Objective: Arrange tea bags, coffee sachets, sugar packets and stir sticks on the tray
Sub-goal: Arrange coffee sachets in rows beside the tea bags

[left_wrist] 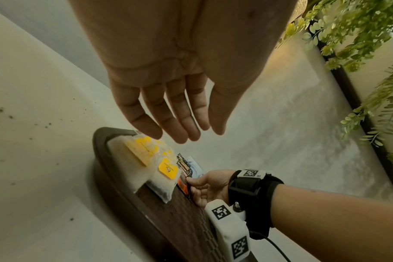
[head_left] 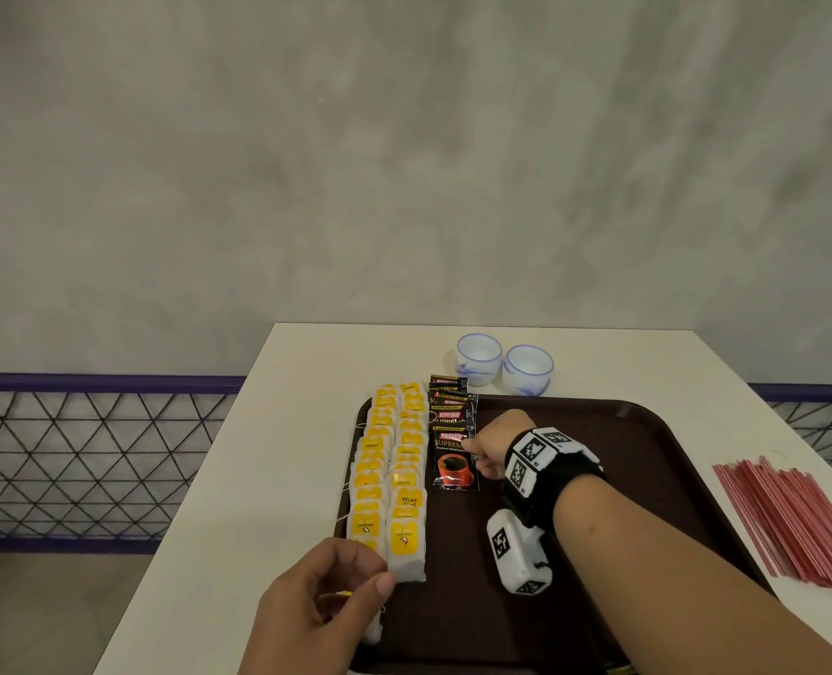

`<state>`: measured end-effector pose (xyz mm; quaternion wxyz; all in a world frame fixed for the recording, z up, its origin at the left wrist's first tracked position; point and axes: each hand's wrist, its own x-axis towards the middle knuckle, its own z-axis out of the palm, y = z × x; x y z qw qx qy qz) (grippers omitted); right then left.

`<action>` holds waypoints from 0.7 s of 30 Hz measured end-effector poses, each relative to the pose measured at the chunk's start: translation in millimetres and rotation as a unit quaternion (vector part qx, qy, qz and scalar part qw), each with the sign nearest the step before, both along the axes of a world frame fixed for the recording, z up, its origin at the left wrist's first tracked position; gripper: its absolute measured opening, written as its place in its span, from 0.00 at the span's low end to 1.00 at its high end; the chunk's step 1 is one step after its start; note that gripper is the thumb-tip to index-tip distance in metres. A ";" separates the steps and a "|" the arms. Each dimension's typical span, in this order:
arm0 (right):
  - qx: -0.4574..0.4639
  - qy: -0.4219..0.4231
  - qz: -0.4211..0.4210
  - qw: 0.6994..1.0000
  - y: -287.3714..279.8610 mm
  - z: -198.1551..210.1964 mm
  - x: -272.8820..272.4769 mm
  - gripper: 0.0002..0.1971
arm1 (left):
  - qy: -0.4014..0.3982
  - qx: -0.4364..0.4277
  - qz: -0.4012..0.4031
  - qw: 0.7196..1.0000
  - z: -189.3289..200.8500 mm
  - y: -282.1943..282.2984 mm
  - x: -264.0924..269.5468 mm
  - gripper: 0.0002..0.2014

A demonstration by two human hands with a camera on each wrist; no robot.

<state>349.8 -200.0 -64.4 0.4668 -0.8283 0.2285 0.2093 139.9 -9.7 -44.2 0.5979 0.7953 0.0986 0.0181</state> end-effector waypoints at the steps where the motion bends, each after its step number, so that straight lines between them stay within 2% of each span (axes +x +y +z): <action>1: 0.008 0.004 -0.005 1.000 0.4 -0.5 0.7 0.09 | 0.000 0.002 -0.002 1.000 -0.3 0.1 0.0 0.04; 8: 0.009 -0.023 -0.003 1.000 -2.1 1.8 -1.7 0.15 | 0.001 0.008 -0.007 1.000 -2.2 2.1 -2.9 0.04; 13: -0.026 -0.085 0.051 0.995 1.4 -2.8 -3.4 0.22 | 0.004 0.009 -0.009 1.000 -2.7 3.8 -4.9 0.04; 19: -0.008 -0.106 0.083 0.991 9.5 -8.6 -5.8 0.13 | 0.010 -0.003 -0.005 1.000 -1.3 4.2 -5.5 0.03; 21: 0.001 -0.109 0.077 0.991 11.4 -10.5 -4.6 0.16 | 0.011 -0.002 0.002 1.000 -0.8 4.4 -5.3 0.03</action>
